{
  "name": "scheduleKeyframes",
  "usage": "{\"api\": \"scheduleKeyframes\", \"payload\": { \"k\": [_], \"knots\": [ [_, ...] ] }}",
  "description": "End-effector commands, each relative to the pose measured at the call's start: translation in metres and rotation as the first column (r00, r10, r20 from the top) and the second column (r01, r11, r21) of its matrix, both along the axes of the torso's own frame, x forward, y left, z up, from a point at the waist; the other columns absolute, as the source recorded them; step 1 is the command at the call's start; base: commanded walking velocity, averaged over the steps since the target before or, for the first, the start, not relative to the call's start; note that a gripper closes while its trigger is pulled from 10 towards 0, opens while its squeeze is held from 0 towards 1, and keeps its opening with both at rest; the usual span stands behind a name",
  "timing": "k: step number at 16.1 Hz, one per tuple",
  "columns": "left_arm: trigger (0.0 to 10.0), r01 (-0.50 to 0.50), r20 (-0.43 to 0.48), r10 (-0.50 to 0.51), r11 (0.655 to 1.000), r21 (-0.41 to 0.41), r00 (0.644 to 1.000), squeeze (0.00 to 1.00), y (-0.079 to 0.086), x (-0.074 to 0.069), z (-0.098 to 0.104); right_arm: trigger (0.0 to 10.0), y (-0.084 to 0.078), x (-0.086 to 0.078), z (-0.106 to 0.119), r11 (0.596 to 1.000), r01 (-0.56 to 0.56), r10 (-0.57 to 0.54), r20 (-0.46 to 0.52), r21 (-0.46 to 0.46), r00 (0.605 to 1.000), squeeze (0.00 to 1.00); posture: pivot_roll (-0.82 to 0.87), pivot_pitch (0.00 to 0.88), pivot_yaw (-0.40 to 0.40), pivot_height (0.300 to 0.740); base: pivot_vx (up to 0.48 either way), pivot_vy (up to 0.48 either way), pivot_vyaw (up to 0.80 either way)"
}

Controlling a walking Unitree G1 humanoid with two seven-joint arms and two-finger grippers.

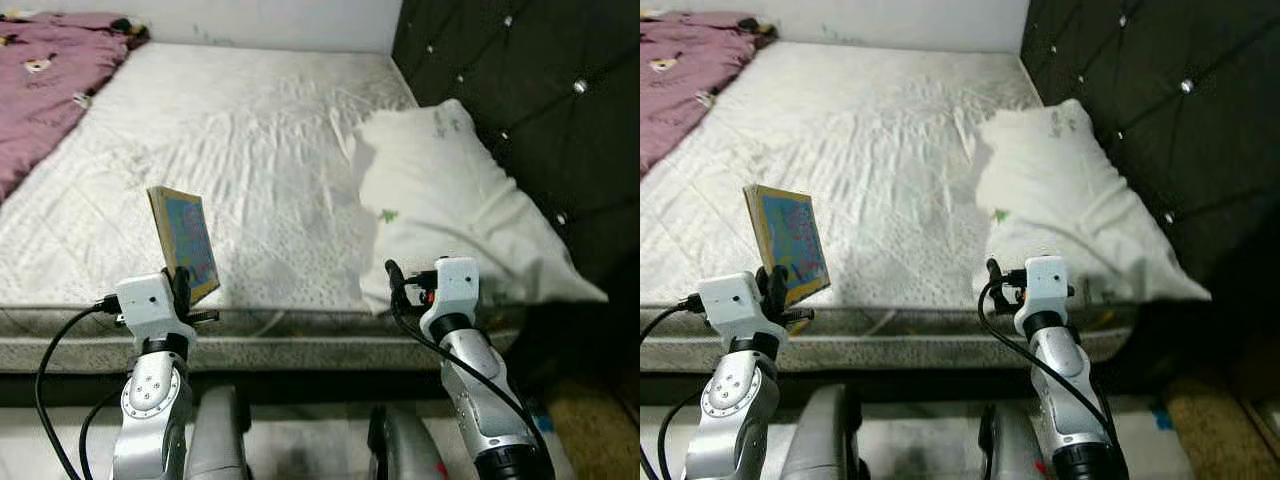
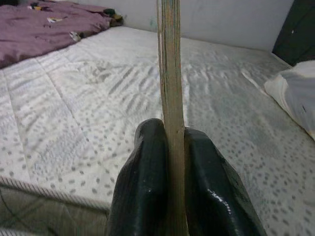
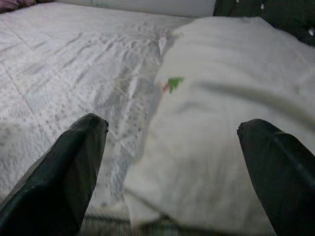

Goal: Clean up the room

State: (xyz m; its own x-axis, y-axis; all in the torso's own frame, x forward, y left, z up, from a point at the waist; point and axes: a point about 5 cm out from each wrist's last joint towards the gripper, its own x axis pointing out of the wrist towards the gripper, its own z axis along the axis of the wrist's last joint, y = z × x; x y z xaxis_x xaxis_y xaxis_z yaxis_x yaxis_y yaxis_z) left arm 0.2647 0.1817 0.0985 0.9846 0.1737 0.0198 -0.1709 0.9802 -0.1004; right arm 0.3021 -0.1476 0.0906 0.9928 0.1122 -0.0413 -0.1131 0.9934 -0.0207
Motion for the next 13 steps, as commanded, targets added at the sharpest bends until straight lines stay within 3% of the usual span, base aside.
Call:
{"api": "scheduleKeyframes", "payload": {
  "k": [1, 10, 13],
  "knots": [
    [10.0, -0.005, 0.051, 0.005, 1.000, -0.002, 0.999, 0.00, -0.0012, 0.0025, 0.0112, 10.0, -0.0033, 0.0007, 0.0055, 1.000, 0.006, -0.006, 0.016, -0.007, 1.000, 0.00, 0.02, 0.098, -0.044, 0.527, 0.000, 0.000, 0.00],
    [10.0, 0.024, 0.077, -0.022, 0.999, -0.031, 0.997, 0.00, -0.0048, 0.0026, 0.0141, 10.0, -0.0031, 0.0006, 0.0050, 1.000, 0.003, -0.003, 0.014, -0.006, 1.000, 0.00, 0.02, 0.093, -0.045, 0.527, 0.434, 0.000, 0.00],
    [10.0, 0.038, 0.055, -0.035, 0.997, -0.068, 0.998, 0.00, -0.0088, 0.0050, 0.0109, 10.0, -0.0037, 0.0005, 0.0050, 1.000, 0.009, -0.009, 0.014, -0.002, 1.000, 0.00, 0.02, 0.096, -0.043, 0.527, 0.181, 0.000, 0.00]
  ]
}}
